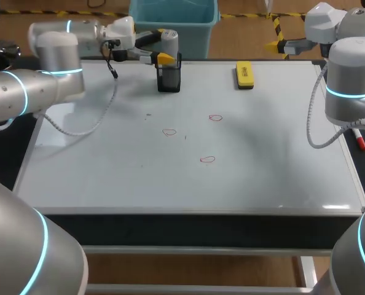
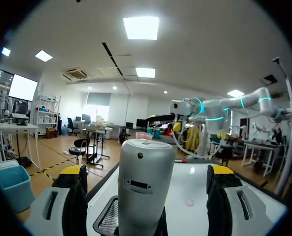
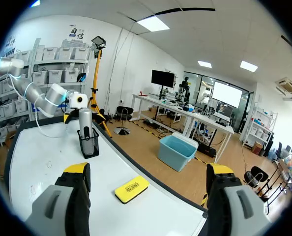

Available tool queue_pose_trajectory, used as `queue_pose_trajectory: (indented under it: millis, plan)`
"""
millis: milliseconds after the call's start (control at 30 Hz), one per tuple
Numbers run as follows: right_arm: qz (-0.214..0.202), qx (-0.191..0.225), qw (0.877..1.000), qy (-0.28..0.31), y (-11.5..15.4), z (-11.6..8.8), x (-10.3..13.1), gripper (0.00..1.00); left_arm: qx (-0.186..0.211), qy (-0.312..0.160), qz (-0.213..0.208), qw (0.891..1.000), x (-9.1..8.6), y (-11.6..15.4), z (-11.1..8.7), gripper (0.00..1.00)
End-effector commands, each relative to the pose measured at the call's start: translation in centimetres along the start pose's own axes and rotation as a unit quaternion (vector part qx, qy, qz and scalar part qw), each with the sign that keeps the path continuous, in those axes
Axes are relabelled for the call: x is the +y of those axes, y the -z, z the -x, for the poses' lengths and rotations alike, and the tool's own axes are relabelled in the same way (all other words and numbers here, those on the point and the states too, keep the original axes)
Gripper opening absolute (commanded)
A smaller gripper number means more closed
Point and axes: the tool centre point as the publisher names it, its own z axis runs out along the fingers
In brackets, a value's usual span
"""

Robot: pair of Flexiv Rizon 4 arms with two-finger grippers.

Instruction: Pick up the inspection probe, press it on each red-marked spot on the whiteboard one by one, put down the probe, pick up the eraser, and wipe off all the red marks.

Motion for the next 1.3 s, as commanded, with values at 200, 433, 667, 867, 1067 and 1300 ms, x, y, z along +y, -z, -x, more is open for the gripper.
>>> queue_pose_trajectory:
  millis: [200,433,667,867,1067,1300]
  plan:
    - [0.000,0.000,1.000,0.000,0.0,0.0,0.0,1.00,-0.012,-0.001,0.004,1.000,0.1,-1.1,-0.2,1.00]
    - [0.000,0.000,1.000,0.000,0.0,0.0,0.0,1.00,-0.018,0.000,0.010,1.000,0.3,-1.3,-0.4,1.00]
    - [0.000,0.000,1.000,0.000,0.0,0.0,0.0,1.00,-0.019,0.005,0.010,1.000,0.7,-1.4,-0.7,0.89]
    - [0.000,0.000,1.000,0.000,0.0,0.0,0.0,1.00,-0.016,0.005,0.010,1.000,0.7,-1.5,-1.0,0.59]
    - [0.000,0.000,1.000,0.000,0.0,0.0,0.0,1.00,-0.013,0.003,0.007,1.000,0.5,-1.3,-1.3,0.00]
    - [0.000,0.000,1.000,0.000,0.0,0.0,0.0,1.00,-0.006,-0.004,0.007,1.000,0.0,-0.9,-1.8,0.00]
